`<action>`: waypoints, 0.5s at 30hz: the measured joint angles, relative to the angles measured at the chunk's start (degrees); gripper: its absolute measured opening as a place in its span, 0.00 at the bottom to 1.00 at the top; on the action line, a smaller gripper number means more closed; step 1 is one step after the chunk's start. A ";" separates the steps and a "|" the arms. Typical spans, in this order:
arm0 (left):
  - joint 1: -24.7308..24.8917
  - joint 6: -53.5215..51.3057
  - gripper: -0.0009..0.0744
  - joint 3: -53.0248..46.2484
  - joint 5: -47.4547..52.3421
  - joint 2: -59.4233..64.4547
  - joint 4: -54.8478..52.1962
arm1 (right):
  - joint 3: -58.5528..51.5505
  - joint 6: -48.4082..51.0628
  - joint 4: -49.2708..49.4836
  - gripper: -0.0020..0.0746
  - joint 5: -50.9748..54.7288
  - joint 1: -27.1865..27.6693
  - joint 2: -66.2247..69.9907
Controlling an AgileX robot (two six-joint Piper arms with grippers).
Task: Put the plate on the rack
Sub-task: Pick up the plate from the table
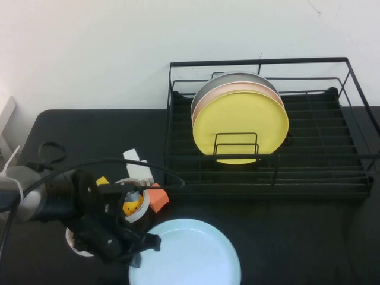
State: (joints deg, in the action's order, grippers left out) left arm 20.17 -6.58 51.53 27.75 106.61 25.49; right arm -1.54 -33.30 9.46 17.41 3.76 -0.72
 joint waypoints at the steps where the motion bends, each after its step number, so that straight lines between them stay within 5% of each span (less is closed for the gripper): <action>1: 0.00 -2.80 0.02 0.00 0.17 -0.23 2.55 | 0.00 0.00 0.00 0.02 0.00 0.00 0.00; 15: 0.13 -33.22 0.01 0.00 4.66 -1.22 30.04 | 0.00 0.00 0.00 0.02 0.00 0.00 0.00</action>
State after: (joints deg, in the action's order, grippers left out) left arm 20.31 -39.80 51.53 32.41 105.39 55.52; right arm -1.54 -33.30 9.46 17.41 3.76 -0.72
